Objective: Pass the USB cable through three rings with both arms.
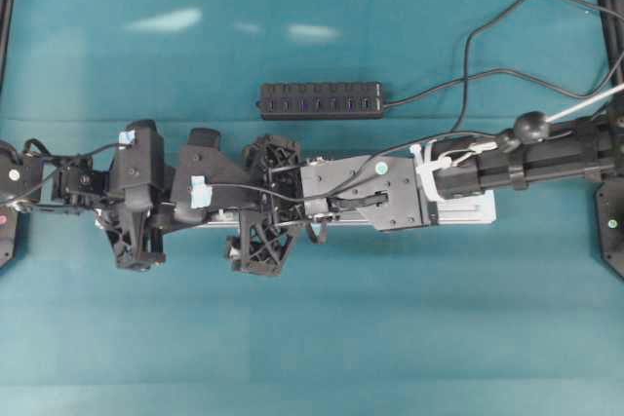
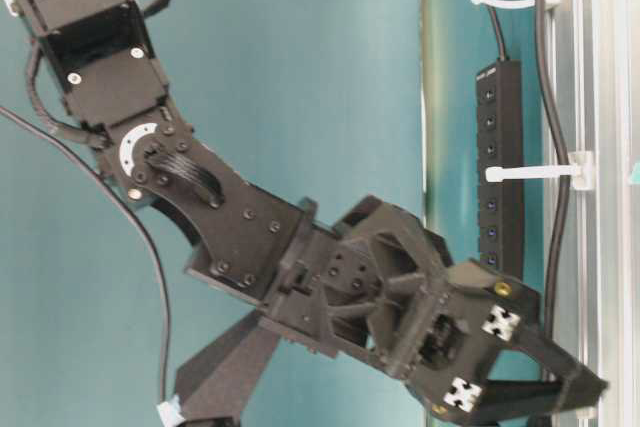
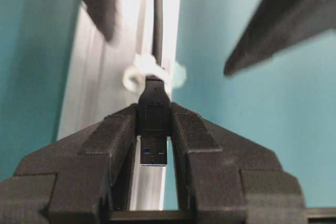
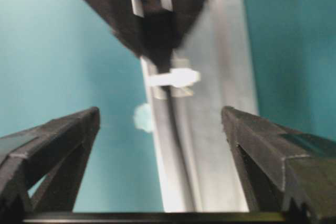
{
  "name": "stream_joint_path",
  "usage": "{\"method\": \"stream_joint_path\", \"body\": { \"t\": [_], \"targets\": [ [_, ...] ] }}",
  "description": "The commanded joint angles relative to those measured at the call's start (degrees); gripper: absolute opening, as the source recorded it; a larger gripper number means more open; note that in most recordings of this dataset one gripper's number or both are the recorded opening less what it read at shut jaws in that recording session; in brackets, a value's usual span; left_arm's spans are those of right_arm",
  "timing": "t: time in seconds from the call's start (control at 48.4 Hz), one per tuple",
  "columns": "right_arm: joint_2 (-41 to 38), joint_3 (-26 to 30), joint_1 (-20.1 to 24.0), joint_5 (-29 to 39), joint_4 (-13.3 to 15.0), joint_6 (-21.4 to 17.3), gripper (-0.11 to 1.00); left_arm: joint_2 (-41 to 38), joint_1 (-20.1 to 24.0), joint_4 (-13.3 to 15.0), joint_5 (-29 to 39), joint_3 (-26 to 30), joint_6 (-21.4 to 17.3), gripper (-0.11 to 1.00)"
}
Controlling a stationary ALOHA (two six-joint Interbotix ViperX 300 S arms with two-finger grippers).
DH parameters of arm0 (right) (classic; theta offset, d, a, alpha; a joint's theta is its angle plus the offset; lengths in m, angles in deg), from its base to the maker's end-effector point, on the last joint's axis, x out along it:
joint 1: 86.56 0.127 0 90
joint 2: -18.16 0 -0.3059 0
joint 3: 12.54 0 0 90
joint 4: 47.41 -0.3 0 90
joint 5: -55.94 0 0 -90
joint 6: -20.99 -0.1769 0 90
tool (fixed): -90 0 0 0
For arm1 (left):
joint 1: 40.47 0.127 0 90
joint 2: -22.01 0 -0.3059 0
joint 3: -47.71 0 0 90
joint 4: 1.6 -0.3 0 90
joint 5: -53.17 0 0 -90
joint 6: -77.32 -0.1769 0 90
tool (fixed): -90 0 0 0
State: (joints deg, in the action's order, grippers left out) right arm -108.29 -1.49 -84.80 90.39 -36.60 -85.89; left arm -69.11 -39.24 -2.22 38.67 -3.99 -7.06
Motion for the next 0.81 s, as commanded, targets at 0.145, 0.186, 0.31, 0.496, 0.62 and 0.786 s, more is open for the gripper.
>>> {"method": "stream_joint_path", "body": {
  "t": [0.145,0.186,0.31,0.496,0.62,0.786],
  "targets": [
    [3.78,-1.49,-0.35,0.26,0.70,0.00,0.86,2.46,-0.88,-0.18,2.72,-0.09,0.00,0.22],
    [4.13,-1.93,-0.44,0.18,0.70,0.00,0.86,3.16,-0.79,-0.09,2.81,-0.35,0.00,0.22],
    [6.06,-3.78,-0.35,0.18,0.70,-0.09,0.86,5.27,-0.79,-0.09,3.60,-0.97,0.00,0.22],
    [9.49,-6.42,-0.44,0.18,0.70,0.00,0.86,8.96,-0.79,-0.09,6.94,-1.85,0.00,0.22],
    [11.95,-8.26,-0.62,0.26,0.70,-0.09,0.86,11.16,-0.79,-0.09,8.79,-2.37,-0.09,0.22],
    [14.77,-11.07,-0.97,0.18,0.70,-0.09,0.86,13.10,-0.79,-0.09,10.28,-2.64,-0.09,0.22]
  ]
}}
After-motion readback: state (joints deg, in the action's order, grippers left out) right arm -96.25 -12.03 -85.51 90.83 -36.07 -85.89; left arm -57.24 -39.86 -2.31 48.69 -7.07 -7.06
